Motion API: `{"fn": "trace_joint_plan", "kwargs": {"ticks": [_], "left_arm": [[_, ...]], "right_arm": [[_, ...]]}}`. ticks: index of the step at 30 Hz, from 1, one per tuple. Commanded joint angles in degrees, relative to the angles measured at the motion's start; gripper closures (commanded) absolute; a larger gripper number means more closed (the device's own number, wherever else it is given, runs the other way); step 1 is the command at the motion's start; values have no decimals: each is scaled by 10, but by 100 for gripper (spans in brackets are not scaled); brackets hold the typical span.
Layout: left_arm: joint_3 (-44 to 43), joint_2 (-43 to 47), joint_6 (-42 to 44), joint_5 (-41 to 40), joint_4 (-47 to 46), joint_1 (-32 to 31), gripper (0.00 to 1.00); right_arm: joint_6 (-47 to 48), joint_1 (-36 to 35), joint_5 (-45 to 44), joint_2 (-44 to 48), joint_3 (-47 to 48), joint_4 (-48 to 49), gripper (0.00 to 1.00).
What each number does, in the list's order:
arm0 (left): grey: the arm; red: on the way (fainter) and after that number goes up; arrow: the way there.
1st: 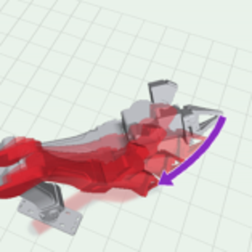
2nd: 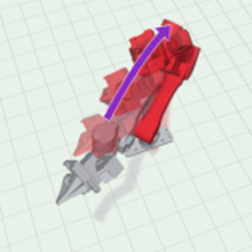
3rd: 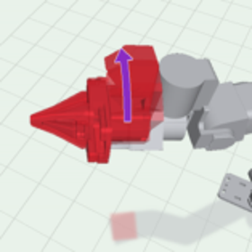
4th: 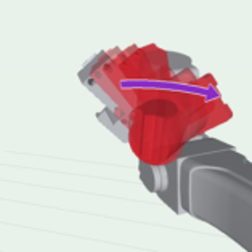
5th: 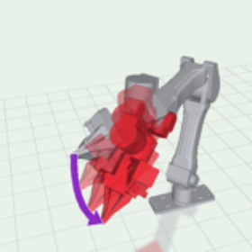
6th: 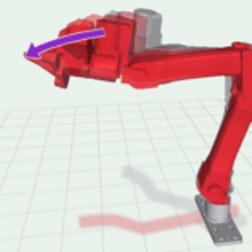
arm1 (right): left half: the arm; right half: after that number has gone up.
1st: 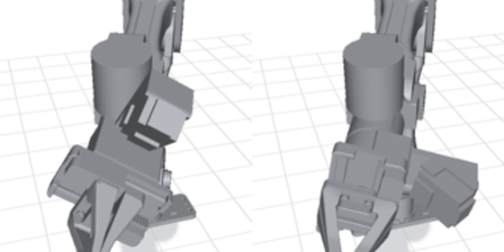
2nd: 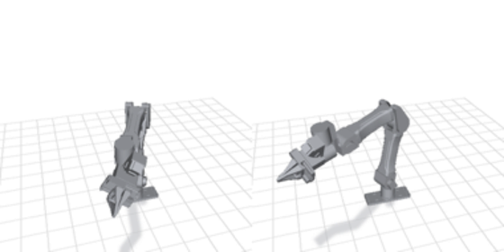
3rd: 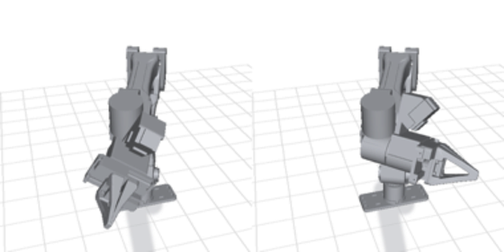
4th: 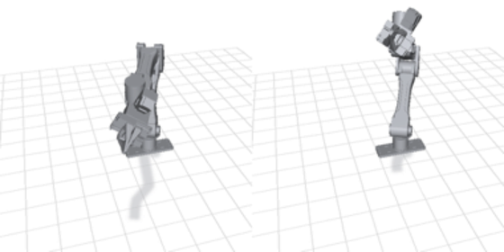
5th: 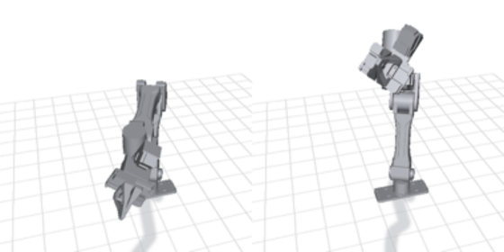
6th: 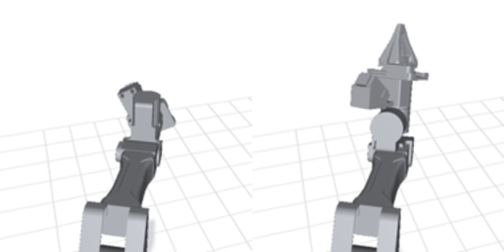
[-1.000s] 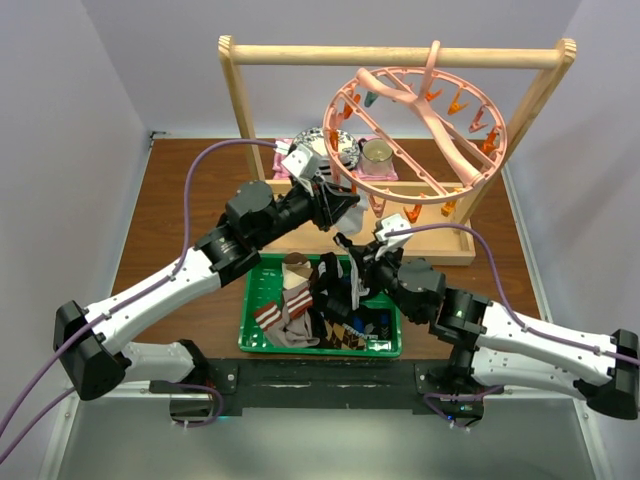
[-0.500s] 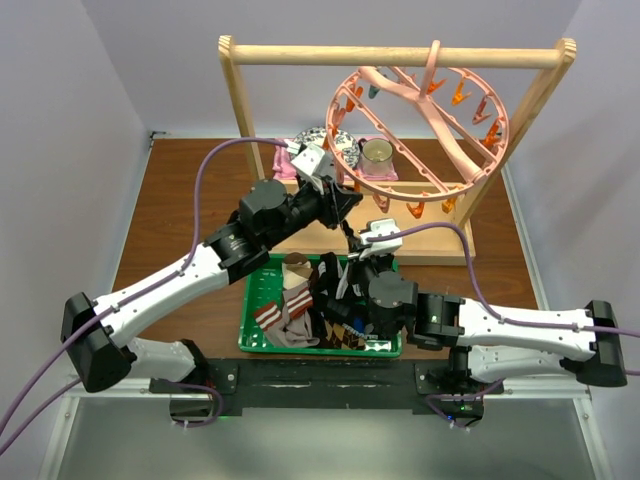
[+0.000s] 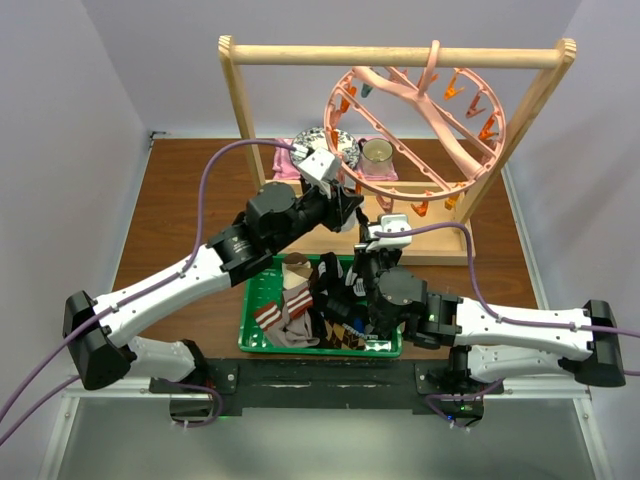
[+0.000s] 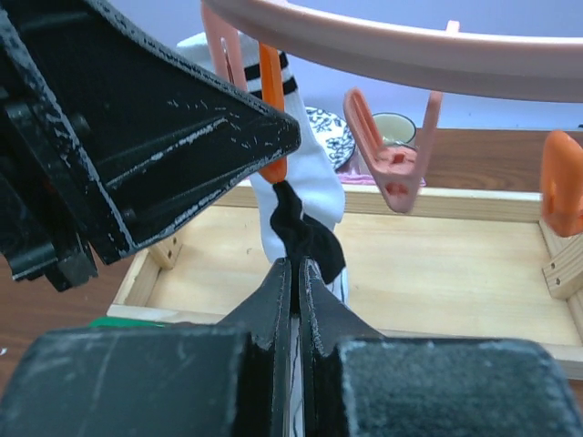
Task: Clip the socks to the hanger
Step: Pick up the sock from the bin.
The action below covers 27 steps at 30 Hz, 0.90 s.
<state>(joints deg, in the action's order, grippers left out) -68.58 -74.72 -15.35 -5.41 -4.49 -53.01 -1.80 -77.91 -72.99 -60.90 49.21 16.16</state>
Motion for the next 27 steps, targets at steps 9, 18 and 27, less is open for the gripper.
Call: {"fn": "trace_joint_plan", "kwargs": {"ticks": [9,18,27], "left_arm": [[-24,0,5,-22,0,-27,100],[-17,-1,2,-18,-4,-31,100],[-26,-6,5,-18,-7,-39,100]], "right_arm": [[34,9,-18,8,24,58,100],[47,13,-9,13,20,74,100],[42,19,6,1,19,84,100]]}}
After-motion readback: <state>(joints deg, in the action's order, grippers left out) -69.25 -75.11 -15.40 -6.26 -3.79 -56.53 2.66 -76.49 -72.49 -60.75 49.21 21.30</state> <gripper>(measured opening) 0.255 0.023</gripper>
